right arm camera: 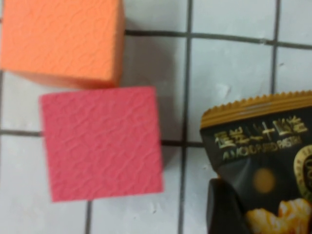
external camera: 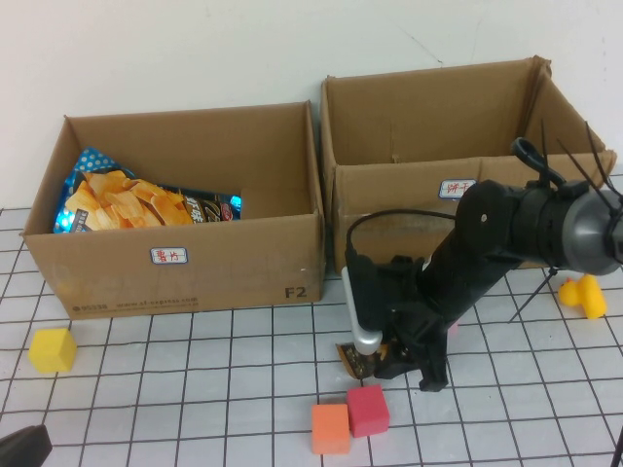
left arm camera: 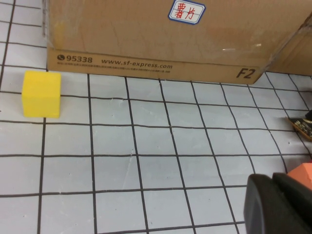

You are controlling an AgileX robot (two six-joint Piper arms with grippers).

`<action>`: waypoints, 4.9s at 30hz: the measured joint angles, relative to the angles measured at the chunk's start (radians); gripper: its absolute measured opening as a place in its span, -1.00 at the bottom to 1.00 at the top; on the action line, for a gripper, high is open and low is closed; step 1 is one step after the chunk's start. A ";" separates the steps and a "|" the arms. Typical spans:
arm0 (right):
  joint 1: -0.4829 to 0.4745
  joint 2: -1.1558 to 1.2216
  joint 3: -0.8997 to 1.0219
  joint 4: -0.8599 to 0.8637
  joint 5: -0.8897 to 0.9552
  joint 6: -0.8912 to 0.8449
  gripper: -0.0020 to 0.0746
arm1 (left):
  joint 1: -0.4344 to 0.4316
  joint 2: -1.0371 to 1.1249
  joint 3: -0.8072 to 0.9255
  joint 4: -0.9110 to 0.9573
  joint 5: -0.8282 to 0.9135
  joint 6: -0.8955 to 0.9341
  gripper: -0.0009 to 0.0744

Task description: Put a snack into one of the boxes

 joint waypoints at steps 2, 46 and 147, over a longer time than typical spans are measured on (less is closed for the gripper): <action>0.000 -0.013 0.002 -0.007 0.008 0.000 -0.06 | 0.000 0.000 0.000 0.000 0.000 0.003 -0.98; 0.000 -0.267 0.006 0.388 -0.942 0.095 0.00 | -0.004 0.000 0.004 -0.015 0.005 0.013 -0.98; 0.000 -1.794 1.047 -0.519 0.006 1.240 -0.95 | -0.080 -0.425 0.022 0.510 -0.095 -0.279 -0.98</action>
